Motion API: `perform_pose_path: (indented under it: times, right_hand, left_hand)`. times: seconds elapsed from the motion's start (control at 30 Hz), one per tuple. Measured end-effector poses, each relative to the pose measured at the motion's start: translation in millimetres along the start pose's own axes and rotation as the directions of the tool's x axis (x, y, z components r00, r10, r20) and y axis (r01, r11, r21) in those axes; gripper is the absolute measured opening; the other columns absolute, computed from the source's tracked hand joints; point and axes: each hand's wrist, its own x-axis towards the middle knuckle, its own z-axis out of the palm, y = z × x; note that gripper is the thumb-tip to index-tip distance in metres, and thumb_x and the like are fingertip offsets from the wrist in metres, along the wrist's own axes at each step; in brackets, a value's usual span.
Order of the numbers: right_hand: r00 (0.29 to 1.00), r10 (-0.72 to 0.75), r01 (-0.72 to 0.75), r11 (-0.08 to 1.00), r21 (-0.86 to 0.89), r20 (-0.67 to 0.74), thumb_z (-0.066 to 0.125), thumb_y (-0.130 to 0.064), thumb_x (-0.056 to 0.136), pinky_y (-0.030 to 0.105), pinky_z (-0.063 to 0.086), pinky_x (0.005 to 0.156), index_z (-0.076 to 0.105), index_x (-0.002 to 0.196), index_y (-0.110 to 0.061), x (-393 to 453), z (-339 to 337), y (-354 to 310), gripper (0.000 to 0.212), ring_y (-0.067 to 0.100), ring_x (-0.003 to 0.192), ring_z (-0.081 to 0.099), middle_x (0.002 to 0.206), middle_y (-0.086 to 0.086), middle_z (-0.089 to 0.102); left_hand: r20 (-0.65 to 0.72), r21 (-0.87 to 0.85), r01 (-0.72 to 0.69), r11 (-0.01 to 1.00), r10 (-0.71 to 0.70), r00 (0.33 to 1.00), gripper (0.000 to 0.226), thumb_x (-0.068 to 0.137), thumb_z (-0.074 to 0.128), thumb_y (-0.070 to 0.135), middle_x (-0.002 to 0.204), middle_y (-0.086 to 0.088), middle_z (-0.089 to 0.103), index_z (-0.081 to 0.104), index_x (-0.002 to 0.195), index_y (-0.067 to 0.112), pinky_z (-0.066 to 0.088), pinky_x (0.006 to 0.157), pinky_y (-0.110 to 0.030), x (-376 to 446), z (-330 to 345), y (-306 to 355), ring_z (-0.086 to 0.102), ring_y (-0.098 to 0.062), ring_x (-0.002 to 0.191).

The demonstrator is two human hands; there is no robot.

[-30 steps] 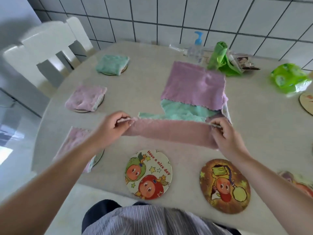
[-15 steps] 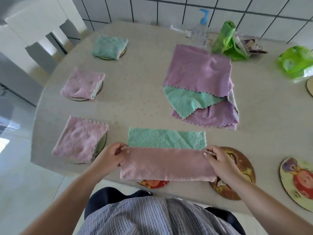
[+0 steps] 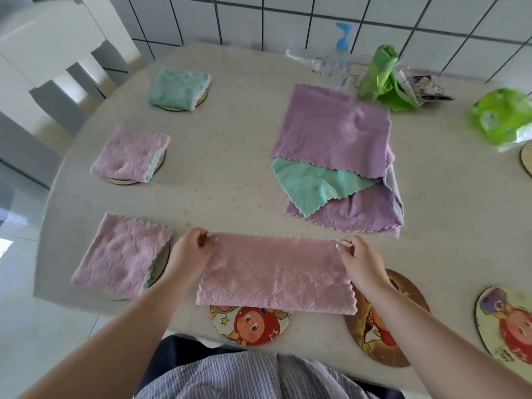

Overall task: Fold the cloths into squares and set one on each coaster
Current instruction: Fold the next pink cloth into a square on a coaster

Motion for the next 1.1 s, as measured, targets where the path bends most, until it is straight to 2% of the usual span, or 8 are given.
perform_pose_path:
  times: [0.2, 0.33, 0.43, 0.6, 0.7, 0.83, 0.93, 1.1]
  right_hand:
    - [1.0, 0.004, -0.004, 1.0, -0.017, 0.012, 0.046, -0.023, 0.095, 0.022, 0.033, 0.044, 0.054, 0.111, -0.016, 12.0, 0.7, 2.5, 0.019, 0.009, 0.055, 0.051, 0.089, -0.005, 0.063]
    - [0.997, -0.028, 0.026, 0.999, -0.023, -0.07, 0.052, -0.022, 0.092, 0.015, 0.035, 0.051, 0.052, 0.114, -0.019, 6.0, -1.8, -1.8, 0.023, 0.007, 0.071, 0.054, 0.109, -0.007, 0.057]
    - [0.95, -0.3, 0.285, 0.947, -0.149, -0.089, 0.059, -0.02, 0.087, 0.01, 0.038, 0.07, 0.056, 0.111, -0.021, -19.3, -3.2, -9.5, 0.025, 0.0, 0.086, 0.051, 0.107, -0.013, 0.05]
    - [0.809, -0.354, 0.497, 0.839, -0.223, 0.47, 0.053, -0.028, 0.091, 0.019, 0.049, 0.076, 0.058, 0.097, -0.027, -58.3, 33.0, -29.0, 0.008, 0.003, 0.085, 0.061, 0.096, -0.013, 0.063]
    - [0.78, -0.35, 0.55, 0.778, -0.304, 0.519, 0.054, -0.032, 0.09, 0.026, 0.049, 0.078, 0.057, 0.103, -0.022, -55.1, 42.8, -23.7, 0.017, 0.012, 0.092, 0.061, 0.105, -0.007, 0.064]
    - [0.831, -0.277, 0.479, 0.797, -0.368, 0.482, 0.054, -0.034, 0.089, 0.023, 0.048, 0.077, 0.058, 0.099, -0.024, -48.5, 18.5, 0.7, 0.015, 0.008, 0.088, 0.061, 0.101, -0.011, 0.065]
    - [0.835, -0.227, 0.459, 0.791, -0.405, 0.502, 0.056, -0.035, 0.088, 0.016, 0.046, 0.073, 0.059, 0.095, -0.029, -43.5, 2.6, 7.1, 0.009, 0.0, 0.082, 0.058, 0.092, -0.018, 0.061]
    - [0.844, -0.316, 0.461, 0.841, -0.283, 0.434, 0.055, -0.025, 0.089, 0.024, 0.052, 0.083, 0.061, 0.104, -0.026, -10.1, 16.9, -31.2, 0.016, -0.001, 0.088, 0.055, 0.101, -0.016, 0.058]
  left_hand:
    - [-0.001, 0.086, 0.049, 0.995, -0.049, 0.999, 0.026, 0.09, 0.055, 0.035, 0.081, 0.001, 0.062, 0.06, 0.099, 0.011, 0.042, 0.064, -0.03, 15.9, 6.4, -2.1, 0.056, -0.017, 0.072]
    - [-0.012, -0.028, 0.112, 0.993, -0.113, 0.994, 0.028, 0.089, 0.057, 0.028, 0.103, 0.0, 0.061, 0.053, 0.113, 0.014, 0.046, 0.066, -0.028, 5.1, 3.5, 5.7, 0.056, -0.015, 0.083]
    - [-0.118, 0.116, -0.156, 0.981, 0.169, 0.978, 0.028, 0.088, 0.056, 0.028, 0.108, 0.01, 0.051, 0.054, 0.114, 0.018, 0.048, 0.075, -0.025, -26.9, 5.1, 18.0, 0.055, -0.007, 0.085]
    - [0.324, 0.223, -0.55, 0.805, 0.471, 0.82, 0.006, 0.086, 0.055, 0.032, 0.09, 0.018, 0.057, 0.06, 0.089, 0.031, 0.035, 0.066, -0.011, -77.1, 44.6, 32.6, 0.054, 0.0, 0.076]
    - [0.359, 0.248, -0.564, 0.788, 0.466, 0.809, 0.012, 0.08, 0.048, 0.038, 0.08, 0.015, 0.057, 0.057, 0.082, 0.03, 0.023, 0.058, -0.006, -78.0, 54.2, 18.4, 0.058, -0.008, 0.068]
    - [0.287, 0.286, -0.515, 0.808, 0.44, 0.851, 0.012, 0.083, 0.052, 0.037, 0.078, 0.016, 0.057, 0.058, 0.082, 0.027, 0.043, 0.057, -0.017, -74.8, 35.0, -5.3, 0.054, -0.004, 0.065]
    - [0.249, 0.29, -0.509, 0.81, 0.45, 0.858, 0.009, 0.077, 0.067, 0.027, 0.078, 0.016, 0.057, 0.058, 0.08, 0.027, 0.045, 0.058, -0.017, -76.9, 21.1, -18.3, 0.054, -0.003, 0.066]
    - [0.294, 0.264, -0.67, 0.694, 0.603, 0.741, 0.002, 0.079, 0.058, 0.035, 0.082, 0.02, 0.057, 0.059, 0.08, 0.035, 0.041, 0.068, -0.014, -88.0, 38.4, -2.6, 0.053, 0.003, 0.075]
